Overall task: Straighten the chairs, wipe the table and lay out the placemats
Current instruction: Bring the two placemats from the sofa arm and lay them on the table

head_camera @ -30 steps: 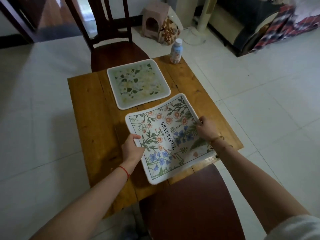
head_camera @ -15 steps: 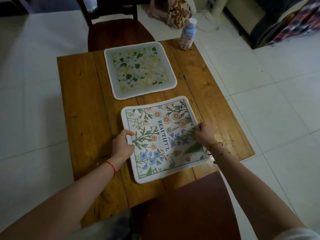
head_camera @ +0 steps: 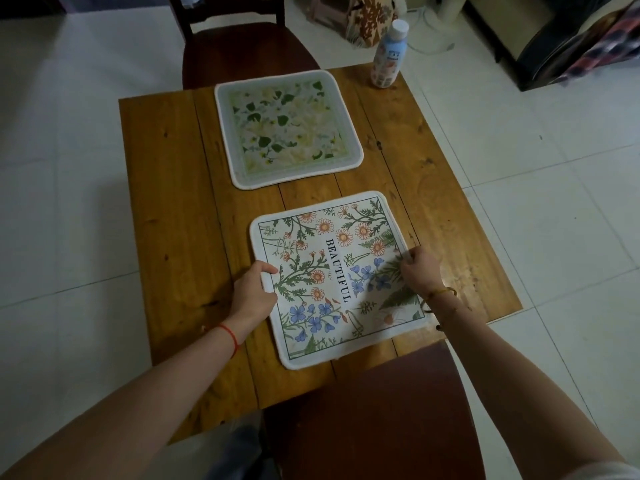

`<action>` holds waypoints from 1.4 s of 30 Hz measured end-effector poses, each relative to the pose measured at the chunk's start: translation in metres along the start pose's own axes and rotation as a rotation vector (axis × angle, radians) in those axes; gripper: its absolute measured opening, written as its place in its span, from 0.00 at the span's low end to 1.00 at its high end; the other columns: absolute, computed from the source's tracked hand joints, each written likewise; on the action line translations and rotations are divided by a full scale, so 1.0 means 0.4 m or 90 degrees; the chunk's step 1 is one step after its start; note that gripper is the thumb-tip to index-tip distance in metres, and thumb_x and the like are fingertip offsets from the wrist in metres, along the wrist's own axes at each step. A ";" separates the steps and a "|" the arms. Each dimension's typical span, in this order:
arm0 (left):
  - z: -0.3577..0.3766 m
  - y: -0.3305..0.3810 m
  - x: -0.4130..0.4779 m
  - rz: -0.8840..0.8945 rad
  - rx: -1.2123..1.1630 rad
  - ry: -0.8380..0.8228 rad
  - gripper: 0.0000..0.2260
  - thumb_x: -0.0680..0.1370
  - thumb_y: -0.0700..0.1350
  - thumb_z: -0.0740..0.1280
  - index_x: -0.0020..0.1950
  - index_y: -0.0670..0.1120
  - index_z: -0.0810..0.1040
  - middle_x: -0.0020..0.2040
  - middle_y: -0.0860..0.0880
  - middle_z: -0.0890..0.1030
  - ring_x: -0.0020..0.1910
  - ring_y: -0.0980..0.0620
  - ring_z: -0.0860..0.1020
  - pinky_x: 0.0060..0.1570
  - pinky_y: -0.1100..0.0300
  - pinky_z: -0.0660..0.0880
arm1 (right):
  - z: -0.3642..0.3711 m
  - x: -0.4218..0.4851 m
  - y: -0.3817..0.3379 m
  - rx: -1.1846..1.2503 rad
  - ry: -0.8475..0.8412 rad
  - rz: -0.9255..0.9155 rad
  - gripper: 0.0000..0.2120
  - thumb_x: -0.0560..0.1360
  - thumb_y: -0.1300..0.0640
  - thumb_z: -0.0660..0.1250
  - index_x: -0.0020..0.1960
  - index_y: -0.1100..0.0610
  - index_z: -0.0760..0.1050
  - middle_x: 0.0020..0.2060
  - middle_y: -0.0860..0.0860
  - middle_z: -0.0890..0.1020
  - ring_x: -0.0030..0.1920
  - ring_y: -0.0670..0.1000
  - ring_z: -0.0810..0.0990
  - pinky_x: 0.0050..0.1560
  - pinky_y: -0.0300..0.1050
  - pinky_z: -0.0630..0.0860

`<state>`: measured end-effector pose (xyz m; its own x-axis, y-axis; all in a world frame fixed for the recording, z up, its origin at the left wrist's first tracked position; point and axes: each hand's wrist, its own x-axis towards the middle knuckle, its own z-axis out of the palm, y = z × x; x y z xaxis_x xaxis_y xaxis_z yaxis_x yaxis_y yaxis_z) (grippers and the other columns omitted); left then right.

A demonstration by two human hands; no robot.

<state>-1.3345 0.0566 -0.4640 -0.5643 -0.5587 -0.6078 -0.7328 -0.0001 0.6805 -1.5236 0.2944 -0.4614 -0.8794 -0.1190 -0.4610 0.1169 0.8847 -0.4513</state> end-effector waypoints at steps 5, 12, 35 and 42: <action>0.005 0.006 -0.005 -0.032 -0.064 0.005 0.20 0.72 0.26 0.66 0.55 0.48 0.74 0.56 0.41 0.79 0.44 0.48 0.79 0.22 0.73 0.70 | 0.006 -0.008 0.007 0.052 0.032 -0.005 0.11 0.81 0.63 0.59 0.61 0.67 0.70 0.55 0.61 0.77 0.49 0.53 0.73 0.49 0.48 0.74; 0.012 -0.001 -0.007 -0.055 -0.109 0.014 0.19 0.73 0.26 0.66 0.55 0.48 0.74 0.55 0.42 0.80 0.44 0.48 0.80 0.22 0.72 0.71 | 0.009 0.001 0.010 0.046 0.046 -0.023 0.12 0.81 0.61 0.58 0.61 0.67 0.71 0.54 0.60 0.77 0.49 0.53 0.72 0.48 0.46 0.72; 0.021 -0.028 -0.030 0.129 0.176 0.112 0.19 0.74 0.30 0.68 0.60 0.49 0.76 0.62 0.46 0.71 0.51 0.49 0.73 0.45 0.62 0.72 | 0.017 0.006 0.036 0.024 0.016 0.000 0.10 0.80 0.59 0.61 0.56 0.65 0.72 0.48 0.56 0.77 0.46 0.54 0.76 0.30 0.36 0.65; -0.011 -0.023 -0.057 0.148 0.163 0.088 0.21 0.75 0.36 0.71 0.66 0.46 0.75 0.68 0.46 0.70 0.68 0.46 0.69 0.63 0.61 0.64 | 0.007 -0.018 0.026 0.029 0.067 0.003 0.13 0.79 0.55 0.64 0.59 0.62 0.73 0.56 0.59 0.77 0.53 0.55 0.76 0.45 0.44 0.71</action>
<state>-1.3130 0.0658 -0.4545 -0.6830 -0.6264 -0.3756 -0.6720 0.3374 0.6592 -1.5148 0.3032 -0.4650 -0.9219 -0.0648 -0.3819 0.1402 0.8633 -0.4848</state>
